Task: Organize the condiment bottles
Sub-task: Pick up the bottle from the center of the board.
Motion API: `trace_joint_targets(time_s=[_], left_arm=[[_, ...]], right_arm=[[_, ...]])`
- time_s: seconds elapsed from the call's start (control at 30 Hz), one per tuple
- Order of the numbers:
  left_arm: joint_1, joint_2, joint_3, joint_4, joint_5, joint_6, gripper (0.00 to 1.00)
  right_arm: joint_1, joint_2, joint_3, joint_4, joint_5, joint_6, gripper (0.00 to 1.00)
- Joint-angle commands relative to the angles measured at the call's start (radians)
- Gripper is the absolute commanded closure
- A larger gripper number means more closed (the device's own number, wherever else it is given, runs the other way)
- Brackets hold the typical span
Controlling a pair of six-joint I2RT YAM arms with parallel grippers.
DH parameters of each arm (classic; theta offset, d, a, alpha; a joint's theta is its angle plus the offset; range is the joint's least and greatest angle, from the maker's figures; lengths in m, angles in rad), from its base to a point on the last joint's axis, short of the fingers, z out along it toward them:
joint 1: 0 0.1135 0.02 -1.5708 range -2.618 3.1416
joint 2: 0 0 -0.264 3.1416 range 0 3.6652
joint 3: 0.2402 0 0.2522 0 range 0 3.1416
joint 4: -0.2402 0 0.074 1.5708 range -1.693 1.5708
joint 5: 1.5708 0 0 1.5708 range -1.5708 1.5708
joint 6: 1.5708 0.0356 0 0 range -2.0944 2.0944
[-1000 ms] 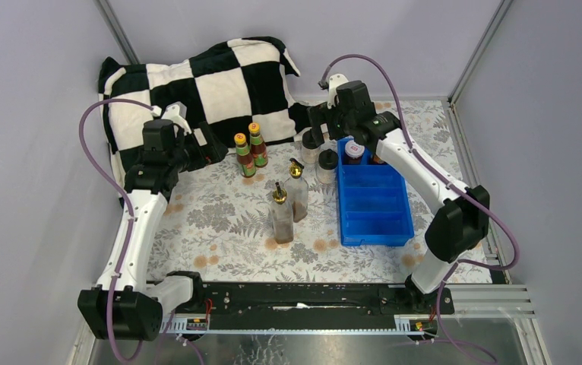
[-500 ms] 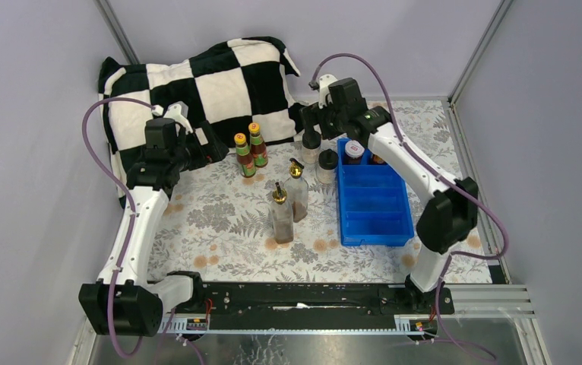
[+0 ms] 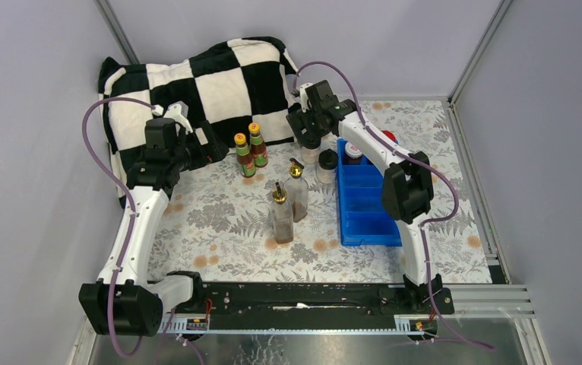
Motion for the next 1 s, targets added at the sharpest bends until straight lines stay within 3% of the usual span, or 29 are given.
trace_joint_targets(time_s=[0.0, 0.4, 0.6, 0.7, 0.97], left_arm=[[0.006, 0.011, 0.007, 0.047, -0.008, 0.023, 0.01], [0.006, 0.016, 0.006, 0.046, -0.008, 0.028, 0.01], [0.006, 0.018, 0.004, 0.049, -0.006, 0.026, 0.01], [0.006, 0.016, 0.004, 0.049, -0.006, 0.025, 0.01], [0.006, 0.008, -0.001, 0.049, -0.005, 0.021, 0.01]], right_arm=[[-0.002, 0.033, 0.078, -0.014, 0.031, 0.002, 0.00], [-0.036, 0.099, 0.071, 0.050, -0.026, 0.071, 0.06], [-0.048, 0.105, 0.055, 0.069, -0.040, 0.086, 0.31], [-0.048, 0.094, 0.042, 0.078, -0.042, 0.086, 0.38], [-0.047, 0.001, 0.030, 0.078, -0.027, 0.068, 0.47]])
